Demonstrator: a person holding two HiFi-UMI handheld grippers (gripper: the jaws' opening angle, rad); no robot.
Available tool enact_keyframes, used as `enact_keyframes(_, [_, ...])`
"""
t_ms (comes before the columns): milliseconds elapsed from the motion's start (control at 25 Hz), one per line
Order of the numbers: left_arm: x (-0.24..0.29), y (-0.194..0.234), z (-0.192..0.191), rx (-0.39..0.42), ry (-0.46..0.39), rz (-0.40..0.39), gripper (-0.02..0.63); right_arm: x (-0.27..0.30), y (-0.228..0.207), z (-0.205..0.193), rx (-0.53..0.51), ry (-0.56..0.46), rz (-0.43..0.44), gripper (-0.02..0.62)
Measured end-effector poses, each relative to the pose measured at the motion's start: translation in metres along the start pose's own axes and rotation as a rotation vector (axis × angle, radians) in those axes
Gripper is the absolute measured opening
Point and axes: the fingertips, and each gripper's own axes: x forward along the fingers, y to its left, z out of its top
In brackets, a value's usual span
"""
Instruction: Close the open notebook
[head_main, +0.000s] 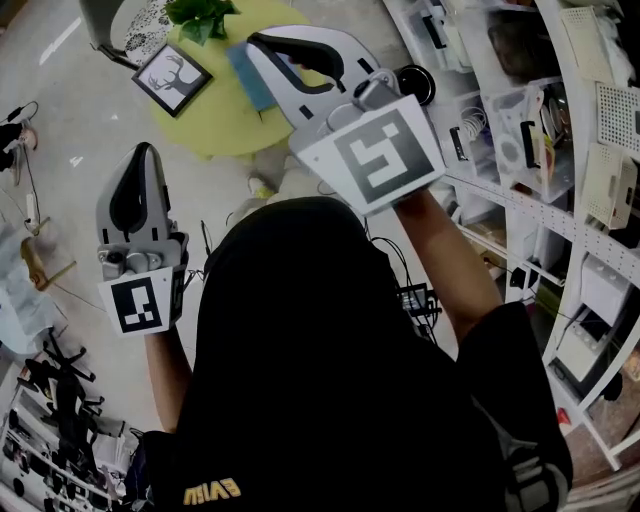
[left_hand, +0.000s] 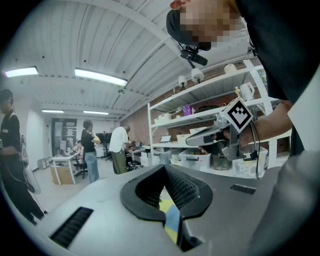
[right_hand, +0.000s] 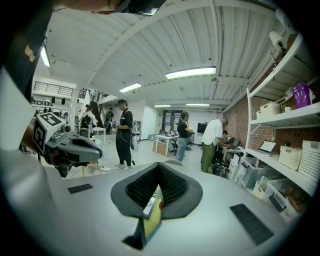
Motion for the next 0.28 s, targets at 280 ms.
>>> enact_keyframes(280, [-0.0010,-0.0038,-0.0006,-0.016,-0.004,0.009,0.018,-0.0004,0.0010,0.0044,-0.003,-0.017,0.009,0.002])
